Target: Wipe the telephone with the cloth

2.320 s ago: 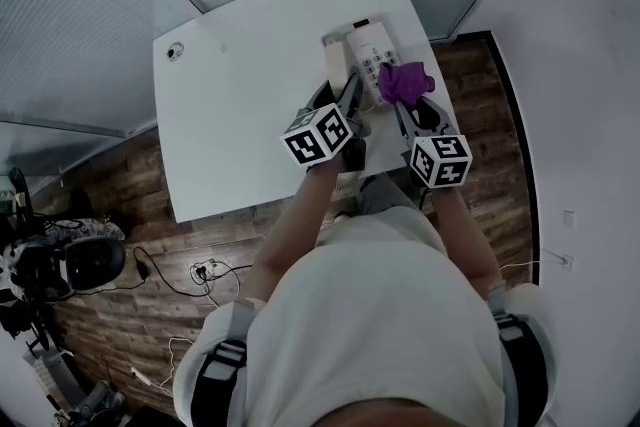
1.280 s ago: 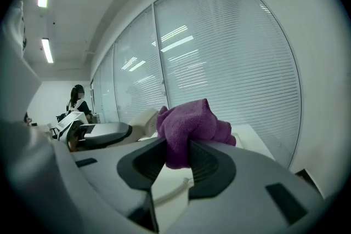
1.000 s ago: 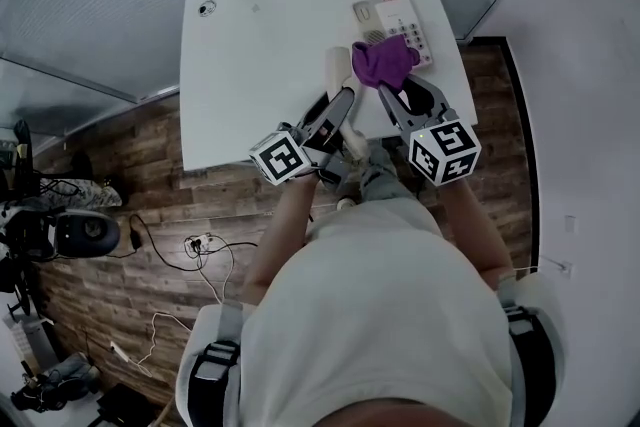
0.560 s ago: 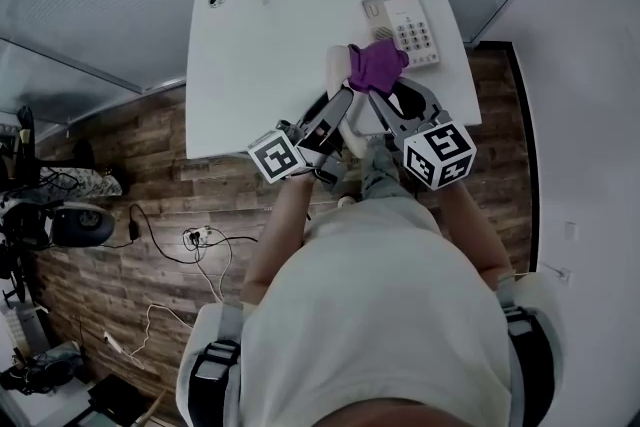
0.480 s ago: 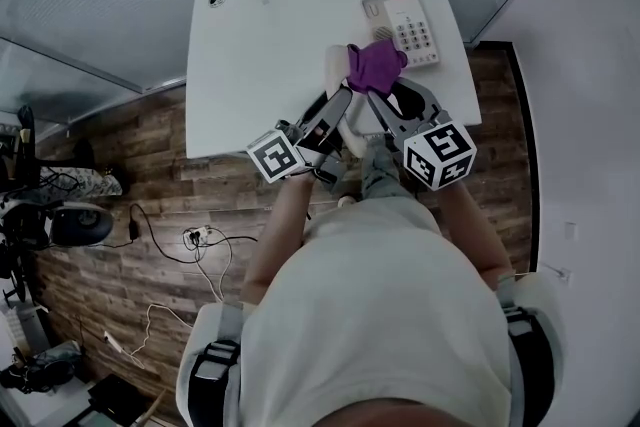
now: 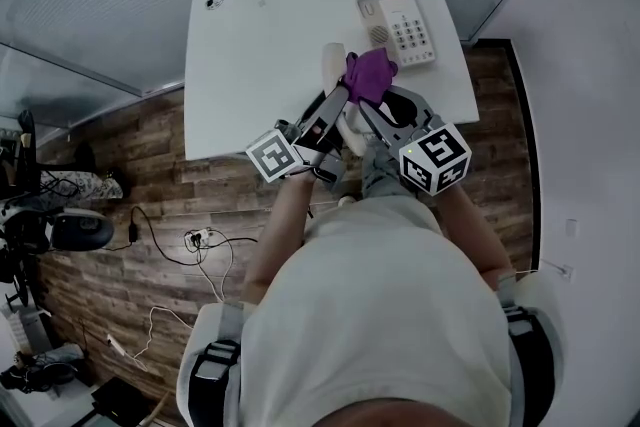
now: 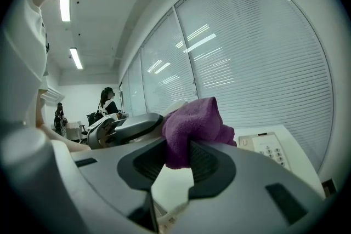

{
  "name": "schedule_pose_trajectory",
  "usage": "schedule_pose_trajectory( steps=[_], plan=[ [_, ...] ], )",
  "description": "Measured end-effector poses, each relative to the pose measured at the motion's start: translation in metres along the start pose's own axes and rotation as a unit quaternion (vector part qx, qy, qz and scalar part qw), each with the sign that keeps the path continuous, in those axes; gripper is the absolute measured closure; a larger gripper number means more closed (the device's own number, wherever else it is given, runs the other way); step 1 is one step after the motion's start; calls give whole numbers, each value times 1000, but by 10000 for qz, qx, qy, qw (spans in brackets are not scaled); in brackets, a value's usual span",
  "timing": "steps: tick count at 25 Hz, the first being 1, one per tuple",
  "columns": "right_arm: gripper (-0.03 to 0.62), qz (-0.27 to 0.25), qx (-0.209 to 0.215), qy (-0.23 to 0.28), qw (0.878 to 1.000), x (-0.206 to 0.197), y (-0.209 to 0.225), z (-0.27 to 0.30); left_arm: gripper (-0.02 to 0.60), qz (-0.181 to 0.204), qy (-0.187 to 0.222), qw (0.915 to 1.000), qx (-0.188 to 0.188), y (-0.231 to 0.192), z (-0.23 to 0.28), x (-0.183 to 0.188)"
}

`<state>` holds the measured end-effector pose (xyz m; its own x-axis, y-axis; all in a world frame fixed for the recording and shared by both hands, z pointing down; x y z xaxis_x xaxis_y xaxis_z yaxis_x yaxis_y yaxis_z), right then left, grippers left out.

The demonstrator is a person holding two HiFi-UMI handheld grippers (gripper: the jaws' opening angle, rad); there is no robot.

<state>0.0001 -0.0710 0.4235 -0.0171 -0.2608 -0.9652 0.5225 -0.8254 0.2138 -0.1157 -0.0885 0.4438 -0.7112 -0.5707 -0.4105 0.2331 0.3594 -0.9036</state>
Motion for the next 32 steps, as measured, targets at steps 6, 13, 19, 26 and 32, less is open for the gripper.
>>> schedule_pose_trajectory(
  steps=[6, 13, 19, 26, 32],
  plan=[
    [470, 2, 158, -81, 9998, -5, -8, 1, 350, -19, 18, 10000, -51, 2, 0, 1],
    [471, 45, 391, -198, 9990, -11, -14, 6, 350, -23, -5, 10000, -56, 2, 2, 1],
    [471, 56, 731, -338, 9967, -12, -18, 5, 350, 7, 32, 10000, -44, 2, 1, 2],
    [473, -98, 993, -435, 9941, -15, -22, -4, 350, 79, 101, 9999, 48, 0, 1, 2],
    [474, -177, 1120, -530, 9921, -17, -22, -8, 350, 97, 96, 9999, 55, -3, 2, 5]
  ],
)
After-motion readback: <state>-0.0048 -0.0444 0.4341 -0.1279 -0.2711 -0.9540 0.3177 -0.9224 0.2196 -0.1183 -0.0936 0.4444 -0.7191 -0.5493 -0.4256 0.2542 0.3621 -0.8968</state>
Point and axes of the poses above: the fingertips, and each gripper's own axes: z forward along the fingers, y to its right, x out of its top, the point moved 5 cm from there along -z, backward along the fingers, and after that the axes turned 10 degrees about x, right-handed, at the moved point
